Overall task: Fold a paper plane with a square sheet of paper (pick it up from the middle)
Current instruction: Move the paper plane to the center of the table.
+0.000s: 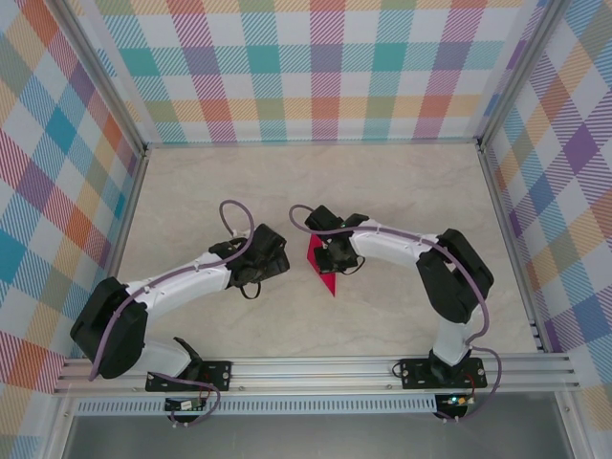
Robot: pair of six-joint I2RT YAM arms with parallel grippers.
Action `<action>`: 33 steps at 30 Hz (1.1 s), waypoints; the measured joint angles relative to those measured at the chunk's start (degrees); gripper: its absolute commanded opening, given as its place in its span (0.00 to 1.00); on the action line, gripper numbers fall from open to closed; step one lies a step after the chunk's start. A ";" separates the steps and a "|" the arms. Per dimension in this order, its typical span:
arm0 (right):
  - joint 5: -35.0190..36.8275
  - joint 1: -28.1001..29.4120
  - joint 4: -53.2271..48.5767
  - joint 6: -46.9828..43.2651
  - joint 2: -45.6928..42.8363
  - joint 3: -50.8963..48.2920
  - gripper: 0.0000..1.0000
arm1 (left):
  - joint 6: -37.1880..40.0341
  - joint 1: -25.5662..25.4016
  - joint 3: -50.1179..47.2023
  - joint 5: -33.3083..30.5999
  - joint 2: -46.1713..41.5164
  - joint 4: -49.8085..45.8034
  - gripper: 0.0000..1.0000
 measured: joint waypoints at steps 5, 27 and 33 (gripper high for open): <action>0.04 0.00 -0.17 0.46 2.01 0.37 0.17 | 0.00 0.00 0.00 0.07 1.07 -0.72 1.00; 3.04 1.20 -0.13 1.33 5.20 1.16 0.12 | -0.04 0.00 0.66 -0.61 2.45 -2.64 1.00; 3.34 1.18 -0.66 1.11 5.20 2.78 0.12 | -0.44 0.00 1.05 -1.79 2.45 -4.17 1.00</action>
